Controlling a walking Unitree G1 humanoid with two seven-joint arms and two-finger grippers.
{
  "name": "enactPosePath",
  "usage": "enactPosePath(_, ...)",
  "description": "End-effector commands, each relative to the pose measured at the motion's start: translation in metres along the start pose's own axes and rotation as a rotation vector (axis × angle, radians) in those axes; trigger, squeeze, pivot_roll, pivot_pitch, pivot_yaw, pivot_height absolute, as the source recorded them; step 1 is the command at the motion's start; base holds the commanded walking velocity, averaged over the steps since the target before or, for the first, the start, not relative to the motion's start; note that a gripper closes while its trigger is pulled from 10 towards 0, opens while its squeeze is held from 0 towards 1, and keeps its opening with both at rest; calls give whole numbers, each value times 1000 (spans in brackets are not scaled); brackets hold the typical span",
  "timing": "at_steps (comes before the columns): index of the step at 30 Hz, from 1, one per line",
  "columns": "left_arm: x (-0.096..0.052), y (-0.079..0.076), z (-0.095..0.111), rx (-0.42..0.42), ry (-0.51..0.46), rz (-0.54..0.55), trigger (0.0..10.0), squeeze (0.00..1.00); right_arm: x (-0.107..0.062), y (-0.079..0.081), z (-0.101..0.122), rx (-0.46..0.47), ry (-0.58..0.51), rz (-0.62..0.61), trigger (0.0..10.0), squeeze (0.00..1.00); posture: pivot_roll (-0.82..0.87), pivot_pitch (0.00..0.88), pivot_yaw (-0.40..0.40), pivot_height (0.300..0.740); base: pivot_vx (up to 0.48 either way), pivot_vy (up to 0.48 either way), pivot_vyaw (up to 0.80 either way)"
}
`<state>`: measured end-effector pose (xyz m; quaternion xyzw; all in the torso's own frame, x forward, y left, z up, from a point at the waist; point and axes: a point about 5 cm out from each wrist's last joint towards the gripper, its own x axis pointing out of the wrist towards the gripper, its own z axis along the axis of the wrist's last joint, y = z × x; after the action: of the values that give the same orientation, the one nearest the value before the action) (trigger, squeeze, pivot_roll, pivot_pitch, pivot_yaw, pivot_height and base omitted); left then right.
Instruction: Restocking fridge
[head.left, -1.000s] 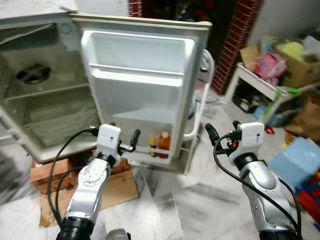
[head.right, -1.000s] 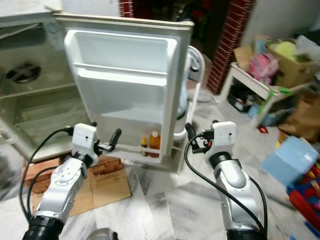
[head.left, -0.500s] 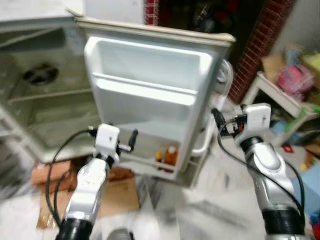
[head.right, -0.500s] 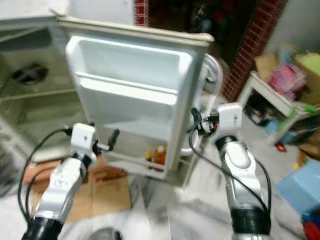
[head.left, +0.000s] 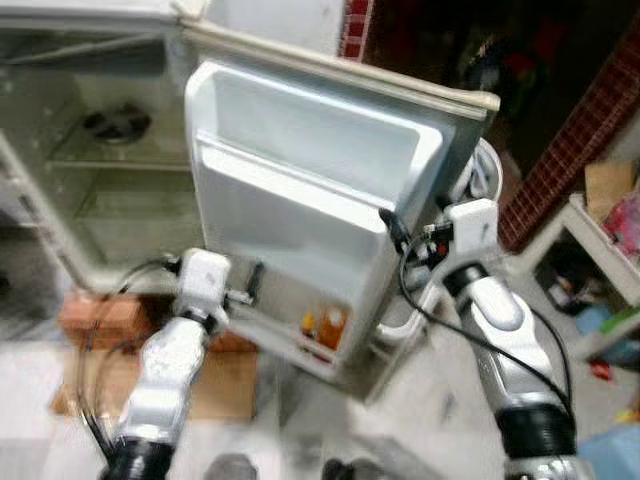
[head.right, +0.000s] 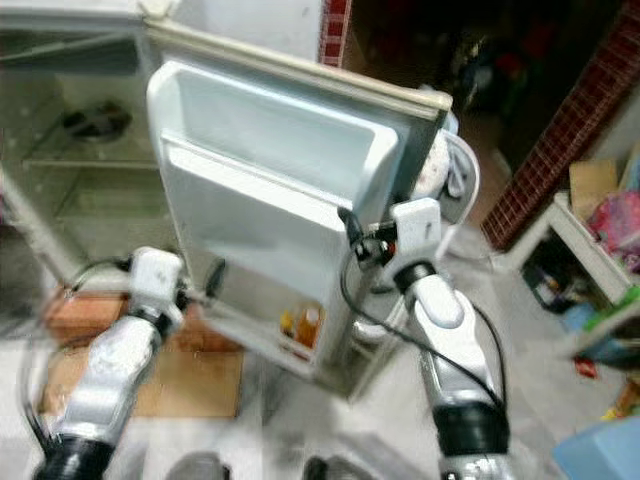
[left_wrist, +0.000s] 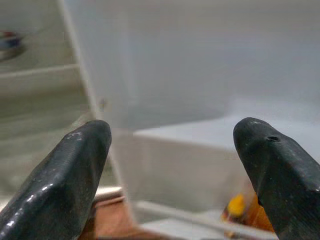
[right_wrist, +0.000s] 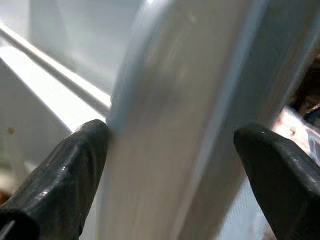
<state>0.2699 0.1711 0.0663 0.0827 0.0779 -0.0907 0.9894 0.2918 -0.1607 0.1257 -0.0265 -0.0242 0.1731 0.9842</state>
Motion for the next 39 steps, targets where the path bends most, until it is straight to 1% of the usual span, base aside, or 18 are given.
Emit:
enactPosePath(1, 4, -8, 8, 1, -29, -20, 10000, 0, -7, 1, -2, 57, 19, 104, 10000, 0, 55, 0, -58, 740, 0, -424, 0)
enactPosePath(2, 4, -7, 8, 3, -27, -14, 10000, 0, -13, 9, -3, 85, 34, 224, 10000, 0, 56, 0, -57, 740, 0, 0, 0)
enactPosePath(3, 4, -7, 8, 6, -27, -13, 10000, 0, -18, 12, -7, 92, 70, 294, 10000, 0, 54, 0, -57, 740, 0, 0, 0)
enactPosePath(4, 4, -7, 8, 6, -27, -13, 10000, 0, -18, 12, -7, 92, 70, 294, 10000, 0, 54, 0, -57, 740, 0, 0, 0)
enactPosePath(5, 4, -7, 8, 8, -27, -15, 10000, 0, -25, 16, -12, 107, 113, 381, 10000, 0, 54, 0, -57, 740, 0, 0, 0)
enactPosePath(8, 4, -7, 9, 8, -28, -23, 10000, 0, -32, 12, -27, 21, 197, 419, 10000, 0, 54, 0, -53, 740, 0, 0, 0)
enactPosePath(11, 4, -6, 9, 11, -28, -23, 10000, 0, -28, -6, -39, -114, 275, 313, 10000, 0, 58, 0, -51, 740, 0, -391, 0)
enactPosePath(12, 4, -6, 9, 11, -27, -20, 10000, 0, -24, -13, -39, -136, 279, 255, 10000, 0, 61, 0, -51, 740, 0, -435, 0)
enactPosePath(13, 4, -6, 9, 11, -27, -20, 10000, 0, -24, -13, -39, -136, 279, 255, 10000, 0, 61, 0, -51, 740, 0, -435, 0)
enactPosePath(15, 2, -5, 8, 14, -23, -11, 10000, 0, -13, -30, -31, -177, 250, 77, 10000, 0, 64, 0, -49, 740, 0, -420, 0)
enactPosePath(16, 3, -4, 8, 16, -22, -10, 10000, 0, -11, -31, -29, -170, 234, 61, 10000, 0, 67, 0, -47, 740, 0, -311, 0)
enactPosePath(21, 3, -3, 9, 32, -21, 1, 10000, 0, 1, -36, -16, -139, 157, -37, 10000, 0, 69, 0, -45, 740, 0, -278, 0)
enactPosePath(23, 4, -1, 8, 42, -16, 24, 10000, 0, 9, -37, -12, -122, 123, -88, 10000, 0, 70, 0, -48, 740, 0, -253, 0)
enactPosePath(24, 5, 4, 7, 31, -3, 74, 10000, 0, 14, -38, -6, -108, 87, -118, 10000, 0, 71, 0, -48, 740, 0, 0, 800)
enactPosePath(27, 7, 12, 5, -5, 14, 159, 10000, 0, 24, -35, 1, -115, 59, -126, 10000, 0, 74, 0, -52, 740, 0, 0, 800)
enactPosePath(31, 6, 23, -3, -99, 68, 224, 10000, 0, 35, -26, 9, -65, 12, -136, 10000, 0, 78, 0, -56, 740, 0, 0, 800)
enactPosePath(34, 4, 24, -4, -64, 62, 223, 10000, 0, 37, -19, 8, -56, -2, -131, 10000, 0, 80, 0, -59, 740, 0, 0, 792)
enactPosePath(39, 4, 23, -4, -76, 62, 231, 10000, 0, 39, -18, 9, -49, -10, -154, 10000, 0, 69, 0, -62, 740, 0, 0, 771)
